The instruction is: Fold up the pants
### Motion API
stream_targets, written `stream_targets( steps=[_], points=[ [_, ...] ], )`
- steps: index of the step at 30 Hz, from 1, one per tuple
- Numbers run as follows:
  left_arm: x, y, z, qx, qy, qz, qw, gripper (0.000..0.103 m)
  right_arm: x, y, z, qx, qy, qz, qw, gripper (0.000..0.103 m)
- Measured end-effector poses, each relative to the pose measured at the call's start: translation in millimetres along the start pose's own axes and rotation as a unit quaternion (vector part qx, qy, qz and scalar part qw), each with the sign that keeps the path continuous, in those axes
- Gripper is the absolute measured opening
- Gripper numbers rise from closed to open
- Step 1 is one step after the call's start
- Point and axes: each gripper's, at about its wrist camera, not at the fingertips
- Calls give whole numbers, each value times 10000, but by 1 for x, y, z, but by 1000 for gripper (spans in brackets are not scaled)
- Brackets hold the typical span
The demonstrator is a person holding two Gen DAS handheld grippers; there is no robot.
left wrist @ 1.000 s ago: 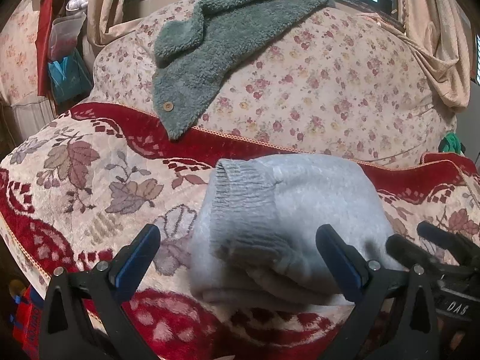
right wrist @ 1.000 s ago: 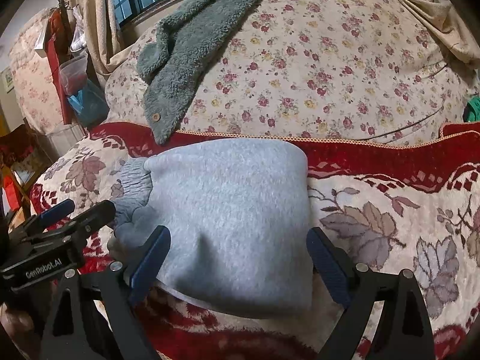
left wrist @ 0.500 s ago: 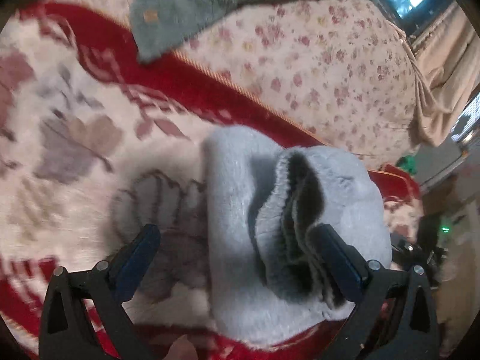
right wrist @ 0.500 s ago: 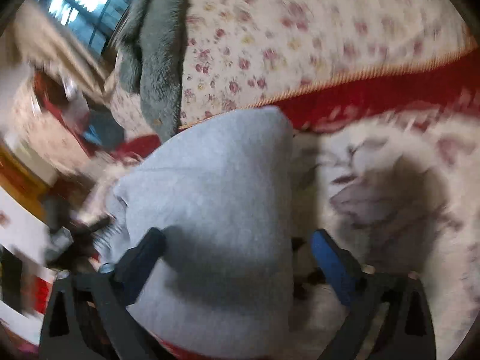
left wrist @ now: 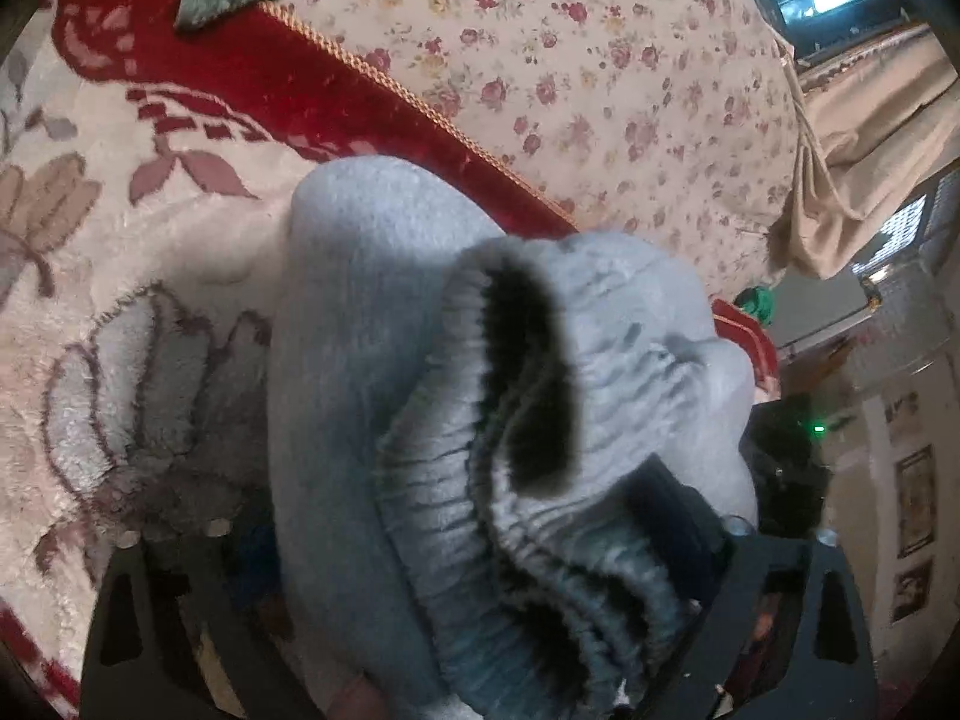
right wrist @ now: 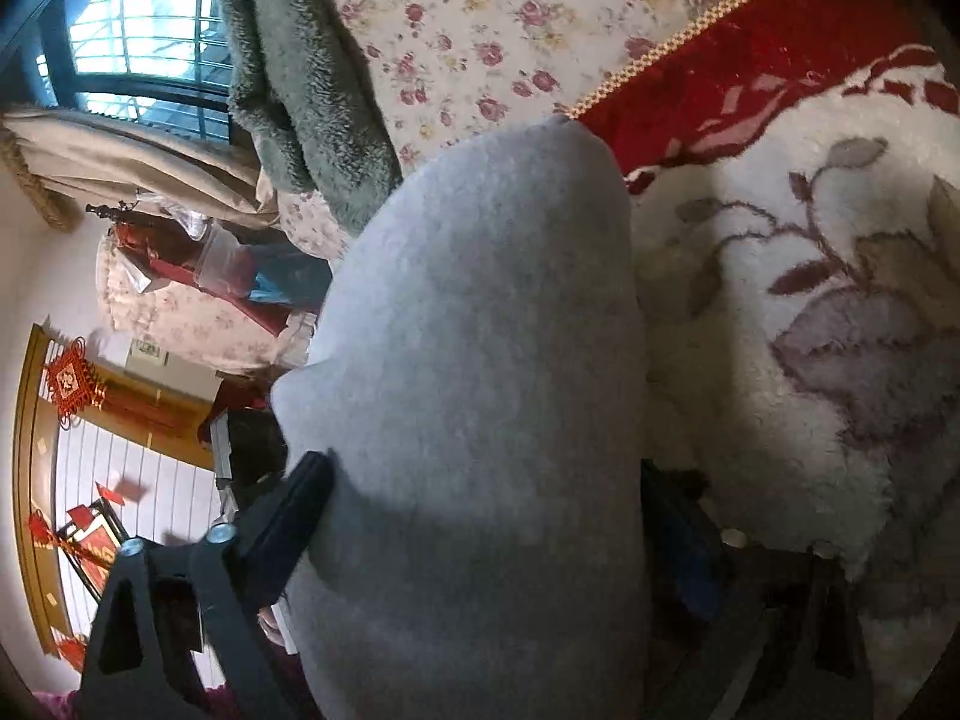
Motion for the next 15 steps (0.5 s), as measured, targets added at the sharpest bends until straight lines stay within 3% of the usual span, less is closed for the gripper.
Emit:
stream_targets(
  steps=[5,10,15],
  points=[
    [-11,24,1,199,74,-301,9993,74,-12,-10,4,-106,108,-57,9999,84],
    [-17,53,-2,339,118,-69,9993,73,-47,-23,12,-197,400,-89,9990,83],
    [-7,107,-8,655,170,100,9977,73,-108,-31,20,-257,815,72,9963,83]
  ],
)
Point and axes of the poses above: each gripper's, at about its wrist camera, not at the fingertips, and x roughly the way its jaws point, y to its right, z to its underside, and after that the axes turned 14 degrees about -y, right-handed
